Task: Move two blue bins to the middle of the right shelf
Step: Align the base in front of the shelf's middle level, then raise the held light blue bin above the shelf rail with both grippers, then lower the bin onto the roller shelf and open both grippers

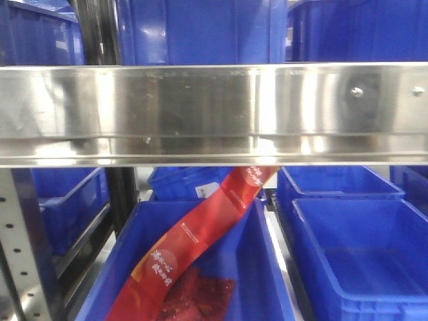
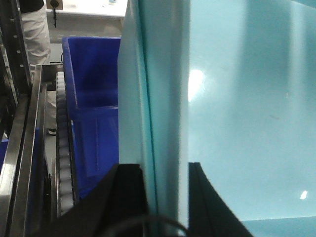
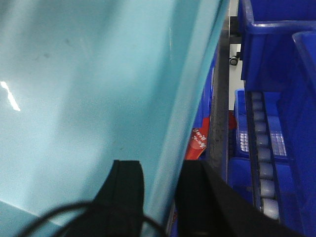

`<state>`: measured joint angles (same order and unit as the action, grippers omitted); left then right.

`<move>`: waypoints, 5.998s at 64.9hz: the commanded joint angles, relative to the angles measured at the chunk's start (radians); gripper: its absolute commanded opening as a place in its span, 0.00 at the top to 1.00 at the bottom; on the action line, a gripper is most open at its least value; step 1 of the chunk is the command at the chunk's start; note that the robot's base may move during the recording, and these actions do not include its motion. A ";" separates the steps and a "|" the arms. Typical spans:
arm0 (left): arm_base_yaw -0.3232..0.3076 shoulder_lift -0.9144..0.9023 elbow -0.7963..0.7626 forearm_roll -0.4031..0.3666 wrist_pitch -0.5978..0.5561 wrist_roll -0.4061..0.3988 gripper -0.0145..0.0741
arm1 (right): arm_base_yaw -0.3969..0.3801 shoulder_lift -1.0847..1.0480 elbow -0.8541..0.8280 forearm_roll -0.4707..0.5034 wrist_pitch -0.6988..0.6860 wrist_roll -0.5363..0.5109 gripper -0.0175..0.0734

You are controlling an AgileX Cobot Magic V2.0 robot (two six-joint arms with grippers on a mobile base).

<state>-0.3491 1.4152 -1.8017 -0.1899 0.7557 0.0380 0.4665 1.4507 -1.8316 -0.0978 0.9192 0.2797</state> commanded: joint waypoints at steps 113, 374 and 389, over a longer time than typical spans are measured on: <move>-0.007 -0.020 -0.018 -0.072 -0.100 -0.005 0.96 | 0.005 -0.014 -0.014 0.026 -0.092 -0.036 0.98; 0.144 -1.362 1.332 0.154 -0.258 -0.019 0.96 | -0.028 -1.364 1.381 -0.236 -0.528 0.060 0.99; 0.144 -1.362 1.332 0.154 -0.258 -0.019 0.96 | -0.028 -1.364 1.381 -0.236 -0.531 0.060 0.99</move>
<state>-0.2093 0.0589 -0.4707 -0.0338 0.5193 0.0259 0.4441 0.0896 -0.4538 -0.3250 0.4140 0.3369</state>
